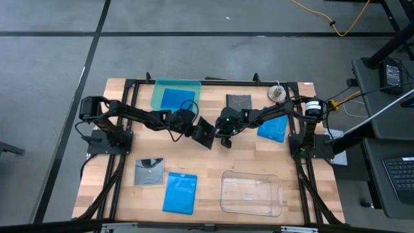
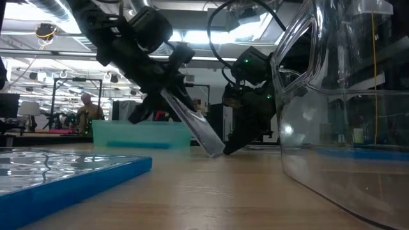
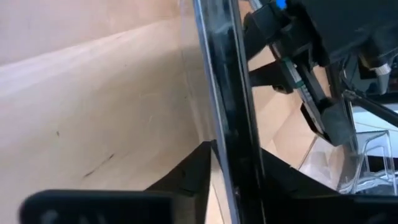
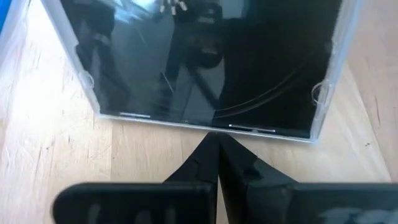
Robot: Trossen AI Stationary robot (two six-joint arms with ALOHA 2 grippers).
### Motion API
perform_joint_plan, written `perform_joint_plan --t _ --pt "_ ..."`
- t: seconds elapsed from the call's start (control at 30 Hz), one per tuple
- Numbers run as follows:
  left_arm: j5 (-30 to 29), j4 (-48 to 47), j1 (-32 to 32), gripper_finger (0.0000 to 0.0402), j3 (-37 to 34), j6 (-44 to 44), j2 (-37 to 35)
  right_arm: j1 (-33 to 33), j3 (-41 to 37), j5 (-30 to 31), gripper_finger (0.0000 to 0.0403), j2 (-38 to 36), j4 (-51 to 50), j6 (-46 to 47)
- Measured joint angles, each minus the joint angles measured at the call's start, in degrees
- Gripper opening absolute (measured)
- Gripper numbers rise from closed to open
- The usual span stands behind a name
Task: Pick & place jewel cases by type
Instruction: Put the middle black CD case into the transparent bin
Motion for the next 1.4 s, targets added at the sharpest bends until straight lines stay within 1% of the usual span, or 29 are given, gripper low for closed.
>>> perform_joint_plan --t 0.23,0.37,0.47,0.63,0.7,0.8,0.93,1.07,1.23,1.4 --pt "-0.21 -0.87 -1.12 0.0014 -0.14 -3.25 -0.47 -0.02 0.02 -0.98 0.0009 -1.36 -2.03 -2.53" --pt "-1.46 -0.67 -2.48 0.0007 -0.13 -3.62 -3.09 -0.21 -0.27 -1.11 0.0009 -4.75 -7.10 -4.39" --pt "-5.51 -2.82 -3.28 0.0005 -0.08 -3.71 -6.15 -0.96 -0.61 0.12 0.0009 -8.77 -12.58 -5.58" --pt "-12.83 -7.13 -4.76 0.0005 -0.10 -2.95 -13.28 -3.97 -0.37 6.25 0.0009 -17.62 -17.61 -8.43" --pt "-16.07 -8.20 -5.33 0.0005 -0.10 -1.40 -16.30 -5.48 -0.40 8.23 0.0009 -21.02 -18.40 -9.08" --pt "-21.14 -9.47 -5.70 0.0005 -0.10 1.05 -20.99 -8.21 -0.31 9.66 0.0009 -25.90 -16.43 -9.17" --pt "-25.60 -9.40 -6.43 0.0004 -0.10 7.30 -26.93 -11.01 -0.30 8.99 0.0009 -31.01 -13.86 -9.03" --pt "-28.98 -9.29 -8.40 0.0005 -0.10 15.10 -32.56 -11.12 -0.22 7.26 0.0009 -36.04 -13.53 -6.76" --pt "-32.63 -9.02 -12.77 0.0005 1.59 26.96 -38.16 -7.93 -0.20 7.31 0.0009 -42.15 -13.17 -0.94" --pt "-34.77 -9.02 -19.33 0.0004 6.88 43.05 -39.81 -3.16 -0.18 7.32 0.0009 -47.34 -12.64 4.08"
